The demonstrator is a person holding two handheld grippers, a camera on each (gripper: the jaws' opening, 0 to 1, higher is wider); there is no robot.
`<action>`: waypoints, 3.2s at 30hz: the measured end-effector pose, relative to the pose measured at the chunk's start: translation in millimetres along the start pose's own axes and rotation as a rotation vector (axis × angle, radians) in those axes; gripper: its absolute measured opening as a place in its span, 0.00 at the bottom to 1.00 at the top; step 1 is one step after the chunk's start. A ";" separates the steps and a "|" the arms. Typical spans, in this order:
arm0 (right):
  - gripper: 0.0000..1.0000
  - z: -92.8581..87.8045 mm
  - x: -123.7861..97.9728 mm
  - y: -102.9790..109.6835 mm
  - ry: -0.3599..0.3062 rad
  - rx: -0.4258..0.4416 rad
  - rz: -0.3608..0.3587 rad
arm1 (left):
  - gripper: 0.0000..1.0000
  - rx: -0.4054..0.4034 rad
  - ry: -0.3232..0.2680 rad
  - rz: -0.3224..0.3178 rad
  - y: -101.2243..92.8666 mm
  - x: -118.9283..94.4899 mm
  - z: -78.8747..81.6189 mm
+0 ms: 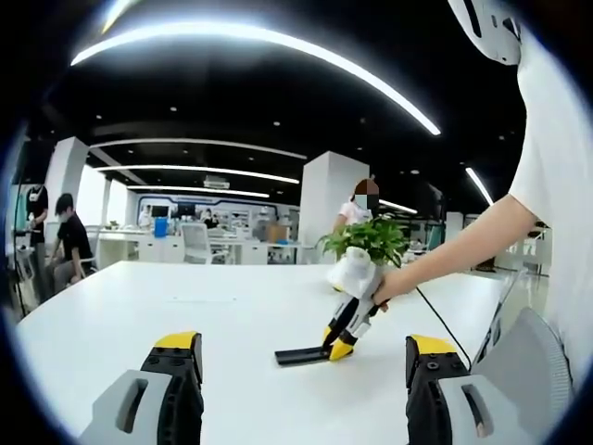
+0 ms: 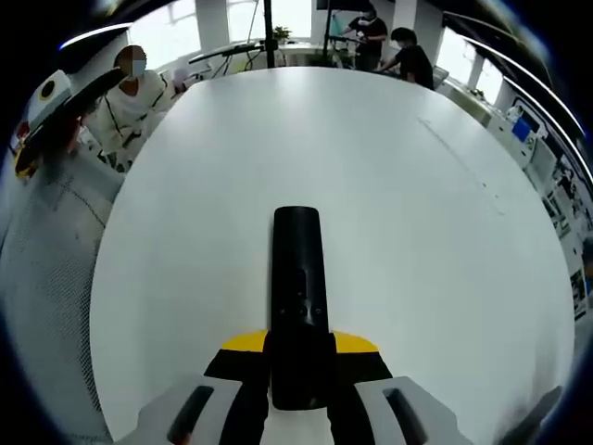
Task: Press the specified remote control buttons in sequence, fully releasing each button before pressing the next.
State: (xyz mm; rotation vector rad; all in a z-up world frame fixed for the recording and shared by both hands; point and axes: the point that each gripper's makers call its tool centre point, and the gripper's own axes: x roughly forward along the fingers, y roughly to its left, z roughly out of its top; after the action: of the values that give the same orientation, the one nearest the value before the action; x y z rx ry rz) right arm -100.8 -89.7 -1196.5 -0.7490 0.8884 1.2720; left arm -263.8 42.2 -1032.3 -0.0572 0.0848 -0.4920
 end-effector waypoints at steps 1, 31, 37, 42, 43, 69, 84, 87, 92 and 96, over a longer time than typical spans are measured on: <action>0.21 -0.1 0.3 -1.9 0.000 -0.001 0.000 | 0.94 -0.001 -0.001 0.000 0.1 -0.1 0.1; 0.58 38.9 -24.8 -11.6 -0.543 0.485 -0.054 | 0.95 -0.020 0.023 -0.008 -0.5 1.2 -5.1; 0.68 50.0 -54.8 -5.8 -0.695 0.483 -0.150 | 0.95 -0.029 0.025 -0.007 0.3 1.6 -5.8; 0.77 42.4 -79.4 2.3 -0.763 0.509 -0.245 | 0.95 -0.032 0.026 -0.007 0.3 1.5 -5.9; 0.78 40.2 -82.6 3.4 -0.772 0.513 -0.255 | 0.95 -0.032 0.026 -0.008 0.2 1.5 -5.9; 0.99 -13.5 -173.1 98.4 -0.809 0.483 -0.601 | 0.95 -0.045 0.027 0.006 3.5 0.8 -6.5; 0.94 -34.5 -185.0 115.6 -0.802 0.473 -0.652 | 0.96 -0.060 0.026 0.038 9.9 -1.1 -6.6; 0.94 -32.4 -187.0 116.9 -0.811 0.470 -0.651 | 0.96 -0.059 0.032 0.031 8.7 -0.7 -7.5; 0.93 -37.7 -185.1 115.5 -0.790 0.489 -0.655 | 0.96 -0.055 0.033 0.031 8.5 -0.9 -7.5; 0.92 -37.8 -188.5 115.0 -0.802 0.502 -0.660 | 0.96 -0.053 0.037 0.031 8.3 -0.9 -8.3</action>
State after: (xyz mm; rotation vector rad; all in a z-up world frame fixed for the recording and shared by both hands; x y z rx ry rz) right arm -232.2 -193.6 -1047.7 -0.0647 0.2258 0.6078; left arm -261.5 49.7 -1041.1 -0.0984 0.1345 -0.4601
